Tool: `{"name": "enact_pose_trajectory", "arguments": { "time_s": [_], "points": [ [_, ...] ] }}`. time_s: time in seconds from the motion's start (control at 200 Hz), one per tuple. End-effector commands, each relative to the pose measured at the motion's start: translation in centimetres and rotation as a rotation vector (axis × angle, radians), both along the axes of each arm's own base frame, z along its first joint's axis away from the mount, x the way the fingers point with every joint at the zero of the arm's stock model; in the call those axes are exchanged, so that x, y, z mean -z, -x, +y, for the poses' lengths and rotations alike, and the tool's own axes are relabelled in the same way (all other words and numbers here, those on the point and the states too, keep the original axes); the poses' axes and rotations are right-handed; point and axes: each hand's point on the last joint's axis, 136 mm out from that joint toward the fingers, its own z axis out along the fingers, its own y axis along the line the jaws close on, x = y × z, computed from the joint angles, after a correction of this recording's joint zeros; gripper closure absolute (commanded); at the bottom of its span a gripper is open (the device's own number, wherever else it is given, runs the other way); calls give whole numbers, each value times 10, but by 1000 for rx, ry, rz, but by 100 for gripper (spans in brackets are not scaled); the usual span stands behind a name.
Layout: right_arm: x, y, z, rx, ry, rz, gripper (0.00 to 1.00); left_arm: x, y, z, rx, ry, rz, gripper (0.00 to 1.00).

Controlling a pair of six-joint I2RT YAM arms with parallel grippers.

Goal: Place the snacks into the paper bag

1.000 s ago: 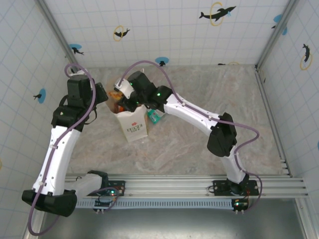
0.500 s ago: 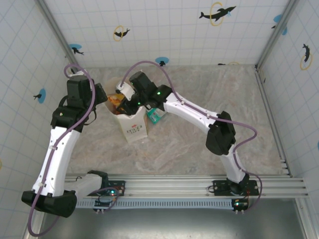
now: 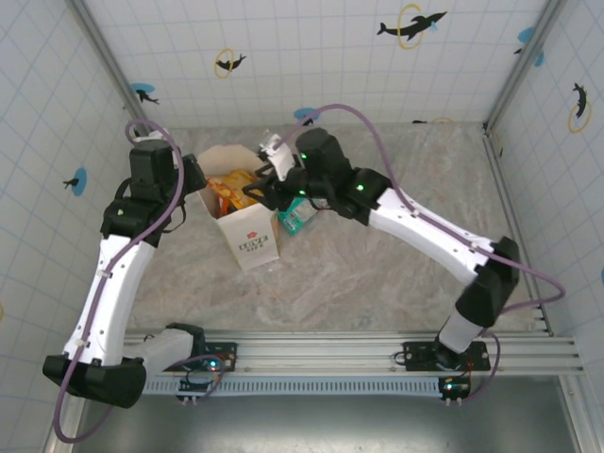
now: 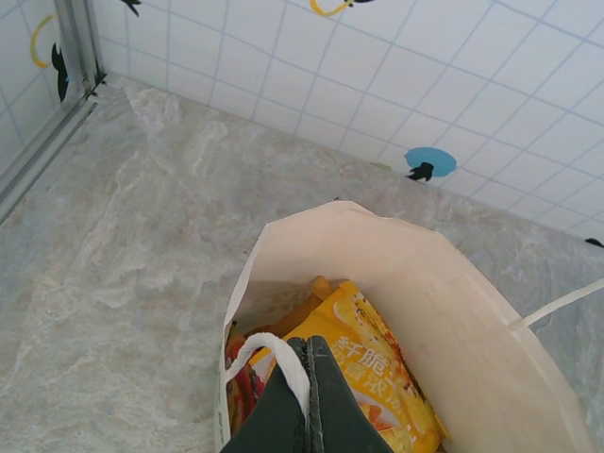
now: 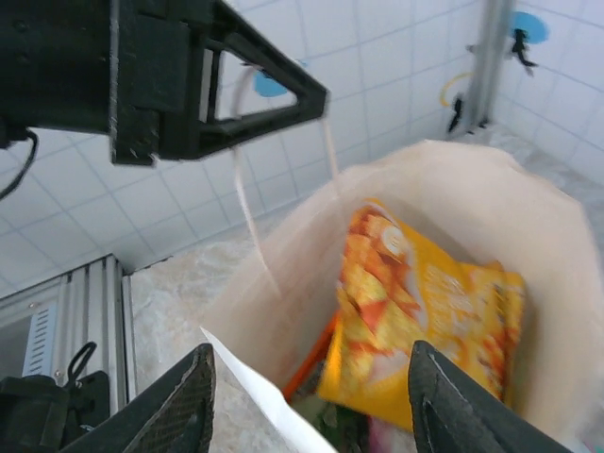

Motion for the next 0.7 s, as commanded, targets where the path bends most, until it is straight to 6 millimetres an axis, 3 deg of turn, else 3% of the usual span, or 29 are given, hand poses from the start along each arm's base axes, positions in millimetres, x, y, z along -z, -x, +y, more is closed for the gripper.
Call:
{"name": "enact_pose_trajectory", "arguments": {
  "time_s": [0.0,0.16,0.355,0.485,0.691],
  "points": [
    [15,-24,-28,147,-51,65,45,3,-5,-6,27,9,-6,99],
    [41,-46,-76,320,-121,216,45,5,-7,-8,35,17,-3,99],
    [107,-72,-117,508,-113,467,44,5,-9,-11,45,25,-3,99],
    [140,-79,-127,573,-210,649,44,6,-9,-12,47,29,-1,99],
    [186,-94,-138,693,-360,795,45,17,-9,-13,50,39,2,99]
  ]
}}
